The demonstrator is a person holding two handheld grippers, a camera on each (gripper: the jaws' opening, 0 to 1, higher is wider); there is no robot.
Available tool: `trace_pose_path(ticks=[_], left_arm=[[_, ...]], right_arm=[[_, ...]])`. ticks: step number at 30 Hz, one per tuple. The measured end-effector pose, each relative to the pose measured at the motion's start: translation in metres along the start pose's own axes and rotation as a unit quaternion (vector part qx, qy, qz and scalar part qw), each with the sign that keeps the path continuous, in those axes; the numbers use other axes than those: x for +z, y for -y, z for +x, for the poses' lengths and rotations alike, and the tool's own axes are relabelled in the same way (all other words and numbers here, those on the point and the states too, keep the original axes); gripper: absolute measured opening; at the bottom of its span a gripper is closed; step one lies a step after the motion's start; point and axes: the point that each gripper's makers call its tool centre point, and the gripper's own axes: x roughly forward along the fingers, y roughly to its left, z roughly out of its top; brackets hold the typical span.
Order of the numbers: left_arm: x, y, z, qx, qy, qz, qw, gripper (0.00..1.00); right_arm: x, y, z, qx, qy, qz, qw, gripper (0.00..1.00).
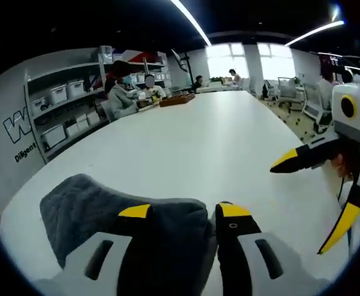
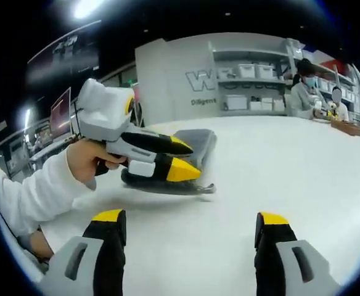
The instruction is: Open the folded towel by lifting each exposed corner and separating the folded layers until the towel lies flat within the target outline without major curled edges
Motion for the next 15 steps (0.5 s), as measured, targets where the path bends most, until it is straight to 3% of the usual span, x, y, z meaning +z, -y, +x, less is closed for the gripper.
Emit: trace_pose_path(ticks=[15], left_arm=[[-0.0093, 0.0015, 0.004, 0.008, -0.016, 0.026, 0.9995, 0.32]], right_arm=[[-0.0016, -0.0031, 0.0025, 0.004, -0.004, 0.0, 1.0, 0.85]])
